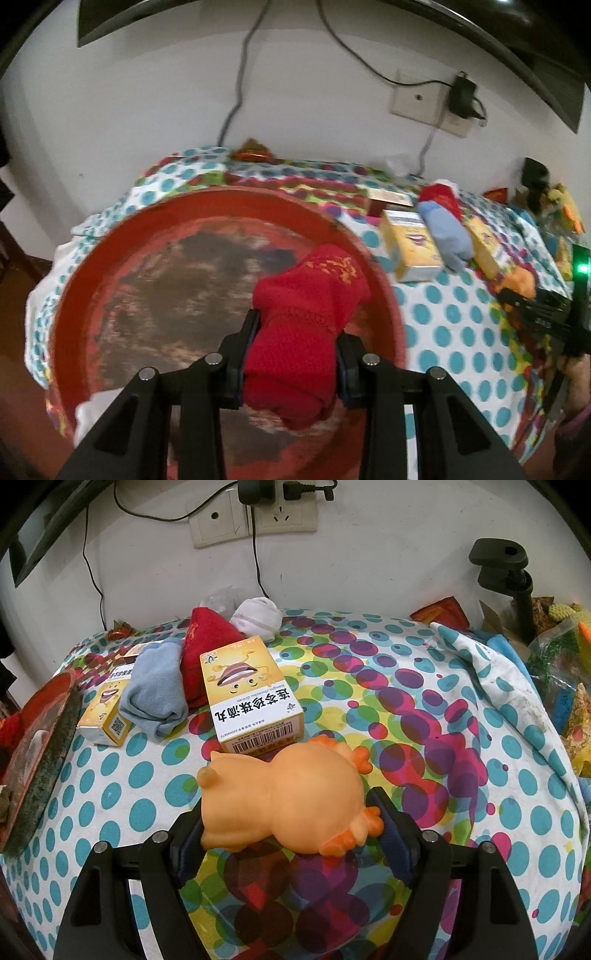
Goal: Organize objects
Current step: 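Carry the red sock with the left gripper over the red tray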
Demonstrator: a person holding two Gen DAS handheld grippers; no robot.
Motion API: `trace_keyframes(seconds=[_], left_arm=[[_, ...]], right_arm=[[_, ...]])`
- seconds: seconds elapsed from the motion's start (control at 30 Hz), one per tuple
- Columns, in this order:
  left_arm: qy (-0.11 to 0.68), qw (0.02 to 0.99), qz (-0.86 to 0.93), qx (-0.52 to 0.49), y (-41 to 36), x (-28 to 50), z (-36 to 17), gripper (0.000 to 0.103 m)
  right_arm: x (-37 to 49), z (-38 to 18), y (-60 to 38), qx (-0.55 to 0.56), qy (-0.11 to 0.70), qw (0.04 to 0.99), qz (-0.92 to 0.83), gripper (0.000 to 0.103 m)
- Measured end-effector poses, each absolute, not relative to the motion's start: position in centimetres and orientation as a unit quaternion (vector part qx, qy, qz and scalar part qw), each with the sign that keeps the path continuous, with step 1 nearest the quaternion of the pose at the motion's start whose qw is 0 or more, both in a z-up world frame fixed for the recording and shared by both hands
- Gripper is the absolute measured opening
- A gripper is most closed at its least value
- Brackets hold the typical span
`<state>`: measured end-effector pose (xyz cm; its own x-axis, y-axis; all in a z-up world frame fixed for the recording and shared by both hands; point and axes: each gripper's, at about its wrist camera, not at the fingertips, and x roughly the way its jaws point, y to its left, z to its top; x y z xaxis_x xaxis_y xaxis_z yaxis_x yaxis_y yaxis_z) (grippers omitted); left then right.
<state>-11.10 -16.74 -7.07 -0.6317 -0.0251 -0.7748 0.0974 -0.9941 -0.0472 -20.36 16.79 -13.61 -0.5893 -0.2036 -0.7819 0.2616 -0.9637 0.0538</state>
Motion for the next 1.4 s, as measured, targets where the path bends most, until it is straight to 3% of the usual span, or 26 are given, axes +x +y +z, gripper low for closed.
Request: trace_keyframes(seconds=[1.4], left_arm=[[0.057,0.188,-0.857,0.476,-32.5,-11.9,-10.7,0.037]], right_arm=[[-20.3,-13.8,16.5,0.436,0.039,0.123,-0.89,0.078]])
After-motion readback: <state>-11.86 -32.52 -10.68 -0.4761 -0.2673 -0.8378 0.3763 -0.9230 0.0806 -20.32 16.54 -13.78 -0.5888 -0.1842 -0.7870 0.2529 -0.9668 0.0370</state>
